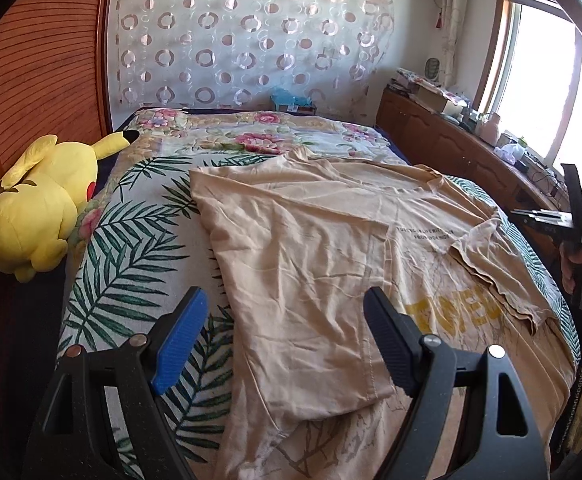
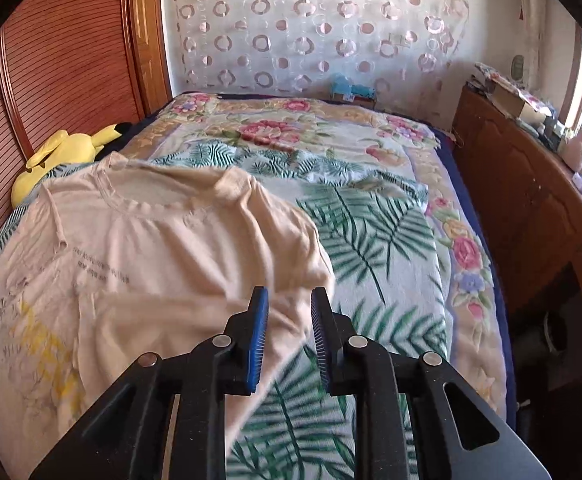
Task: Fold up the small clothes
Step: 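Move both tools toward the hem of the peach T-shirt, then close the right tool on the hem while the left tool grasps the hem too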
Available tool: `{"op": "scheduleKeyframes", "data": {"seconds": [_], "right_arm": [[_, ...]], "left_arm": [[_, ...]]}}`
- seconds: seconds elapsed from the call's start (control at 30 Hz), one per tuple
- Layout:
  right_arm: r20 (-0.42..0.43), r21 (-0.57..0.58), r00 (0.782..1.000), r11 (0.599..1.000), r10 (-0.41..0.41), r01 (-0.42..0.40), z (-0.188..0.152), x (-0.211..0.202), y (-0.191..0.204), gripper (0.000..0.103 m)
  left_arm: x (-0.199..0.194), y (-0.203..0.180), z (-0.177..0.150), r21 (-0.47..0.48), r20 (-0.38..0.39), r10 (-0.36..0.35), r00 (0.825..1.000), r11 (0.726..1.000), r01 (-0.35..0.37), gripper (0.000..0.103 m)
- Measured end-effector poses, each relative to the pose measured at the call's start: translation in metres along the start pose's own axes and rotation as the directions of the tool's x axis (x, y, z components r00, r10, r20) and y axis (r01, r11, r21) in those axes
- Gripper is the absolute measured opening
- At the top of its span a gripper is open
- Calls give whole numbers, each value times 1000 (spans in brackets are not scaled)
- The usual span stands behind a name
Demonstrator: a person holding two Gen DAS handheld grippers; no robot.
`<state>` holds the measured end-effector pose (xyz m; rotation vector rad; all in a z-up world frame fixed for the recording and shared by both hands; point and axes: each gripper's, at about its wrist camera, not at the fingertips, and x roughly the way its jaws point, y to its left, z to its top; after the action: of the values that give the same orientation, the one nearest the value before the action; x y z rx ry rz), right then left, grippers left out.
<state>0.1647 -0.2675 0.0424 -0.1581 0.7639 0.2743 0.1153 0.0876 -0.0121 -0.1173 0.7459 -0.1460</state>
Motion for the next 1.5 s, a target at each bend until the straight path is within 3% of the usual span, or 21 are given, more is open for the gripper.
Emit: {"op": "scheduleKeyframes", "data": {"seconds": [0.13,0.33,0.53,0.6,0.9,0.97,1.0,1.17,1.3,1.5], "right_arm": [[-46,2,999,1000,9,-9,-14,3,-12,23],[-74,16,996,999,49,-47,-9,21,-13,23],[-44,13,997,998,65,-65,13,36,-15,22],[-22,1,997,997,72,-72,21,41,-16,12],[41,-12,998,999,46,-46,54,57,-15,11],[45,10,997,998,59,-60,56,56,-16,15],[45,21,997,998,58,-59,57,55,-17,22],[29,29,997,997,77,-78,46,44,-18,29],[-3,28,996,996,85,-85,31,37,-18,46],[-65,49,995,996,74,-71,19,45,-24,46]], "left_arm": [[20,11,17,10,-31,28,999,1000,-28,81],[50,22,34,21,-89,43,995,999,-41,81],[71,32,37,13,-130,53,990,999,-52,81],[75,33,35,11,-143,57,988,998,-56,81],[84,27,32,65,-161,107,981,993,-98,82],[86,25,32,81,-163,120,979,991,-108,82],[85,25,32,80,-163,118,979,991,-106,82],[85,29,35,75,-165,107,980,993,-96,82],[86,35,43,57,-156,96,983,994,-89,82],[91,46,66,49,-137,67,988,997,-60,78]]}}
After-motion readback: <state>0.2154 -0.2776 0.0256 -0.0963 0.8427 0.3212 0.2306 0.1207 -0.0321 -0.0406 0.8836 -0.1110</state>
